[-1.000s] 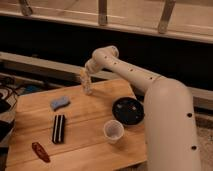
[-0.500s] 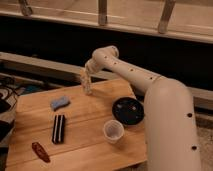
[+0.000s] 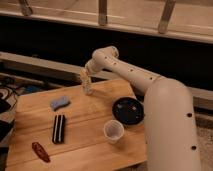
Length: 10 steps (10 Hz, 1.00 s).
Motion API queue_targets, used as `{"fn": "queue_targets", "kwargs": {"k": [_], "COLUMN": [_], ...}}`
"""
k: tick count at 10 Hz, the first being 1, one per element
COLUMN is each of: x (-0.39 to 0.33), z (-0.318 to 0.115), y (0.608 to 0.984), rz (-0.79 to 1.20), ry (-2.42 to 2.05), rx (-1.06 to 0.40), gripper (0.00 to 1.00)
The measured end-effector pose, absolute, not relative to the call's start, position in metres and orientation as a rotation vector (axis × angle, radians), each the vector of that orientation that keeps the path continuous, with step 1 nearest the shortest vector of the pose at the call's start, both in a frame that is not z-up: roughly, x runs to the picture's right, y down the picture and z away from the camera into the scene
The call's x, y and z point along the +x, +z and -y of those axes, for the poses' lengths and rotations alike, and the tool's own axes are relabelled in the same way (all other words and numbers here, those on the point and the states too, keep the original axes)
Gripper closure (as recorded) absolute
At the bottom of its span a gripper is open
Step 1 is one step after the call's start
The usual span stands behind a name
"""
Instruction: Stand the bottle upright
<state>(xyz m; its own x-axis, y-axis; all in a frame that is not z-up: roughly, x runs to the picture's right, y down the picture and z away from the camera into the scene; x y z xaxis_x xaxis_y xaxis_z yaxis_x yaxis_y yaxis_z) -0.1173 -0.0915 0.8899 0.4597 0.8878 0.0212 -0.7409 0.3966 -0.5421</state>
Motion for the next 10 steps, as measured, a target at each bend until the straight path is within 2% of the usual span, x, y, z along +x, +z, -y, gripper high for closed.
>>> {"fn": "queue_targets", "kwargs": {"k": [2,5,8,10], "x": [-0.114,-0.106,-0.094,-0.065], "z": [0.09,0.093,0.097,0.103], "y": [0.899,0.894,0.874,0.848], "rz": [0.256,0.228,0.21,0.196], "ry": [1.068,1.084,1.105,1.152], "rx": [-0.527,-0.502,-0.455,-0.377], "gripper": [0.2,0.2,0.2,0.2]}}
